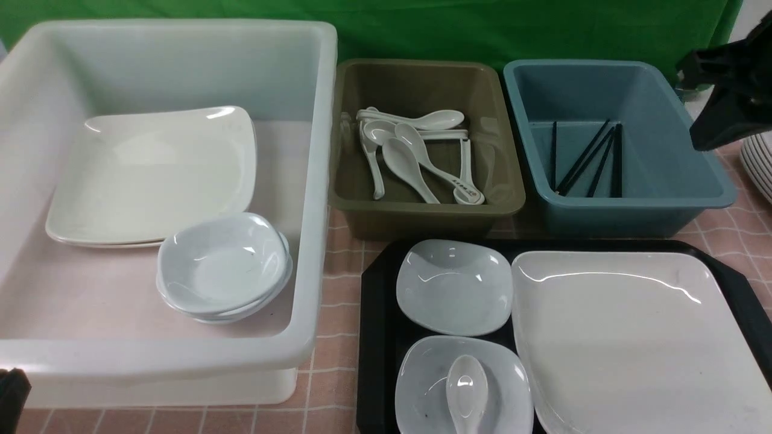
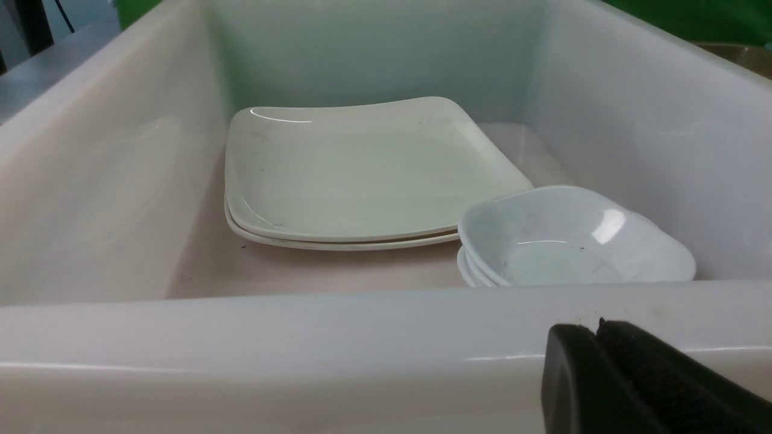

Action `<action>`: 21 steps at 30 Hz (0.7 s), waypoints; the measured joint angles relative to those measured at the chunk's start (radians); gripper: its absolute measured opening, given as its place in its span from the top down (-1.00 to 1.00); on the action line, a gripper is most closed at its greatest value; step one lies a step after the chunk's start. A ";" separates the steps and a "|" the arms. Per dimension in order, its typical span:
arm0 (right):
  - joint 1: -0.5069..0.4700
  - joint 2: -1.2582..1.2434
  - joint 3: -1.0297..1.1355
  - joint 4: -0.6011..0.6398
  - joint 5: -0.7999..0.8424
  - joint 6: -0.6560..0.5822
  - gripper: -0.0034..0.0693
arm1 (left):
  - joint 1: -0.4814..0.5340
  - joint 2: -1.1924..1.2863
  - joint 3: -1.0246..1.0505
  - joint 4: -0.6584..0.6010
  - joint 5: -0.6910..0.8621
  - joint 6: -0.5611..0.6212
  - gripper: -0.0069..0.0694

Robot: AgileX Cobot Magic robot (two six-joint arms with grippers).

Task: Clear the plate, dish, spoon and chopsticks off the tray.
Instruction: Use the right arm to put the chopsticks into the small storage box on the right, then use the left arm to grab a soup spoon from the plate

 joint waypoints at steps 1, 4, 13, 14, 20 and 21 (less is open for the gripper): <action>0.007 -0.048 0.046 0.007 0.000 -0.005 0.82 | 0.000 0.000 0.000 0.000 0.000 0.000 0.77; 0.032 -0.190 0.200 0.016 0.000 -0.010 0.82 | 0.000 0.000 0.000 0.000 0.000 0.000 0.77; 0.076 -0.674 0.581 0.021 0.000 -0.007 0.82 | 0.000 0.000 0.000 0.040 0.000 0.003 0.77; 0.076 -0.697 0.589 0.022 -0.002 -0.007 0.82 | 0.000 0.000 0.000 0.040 0.000 0.003 0.77; 0.076 -1.042 0.799 0.021 -0.232 -0.009 0.82 | 0.000 0.000 0.000 0.041 0.000 0.003 0.77; 0.076 -1.101 0.838 0.022 -0.289 -0.009 0.82 | 0.000 0.000 0.000 0.041 0.000 0.003 0.77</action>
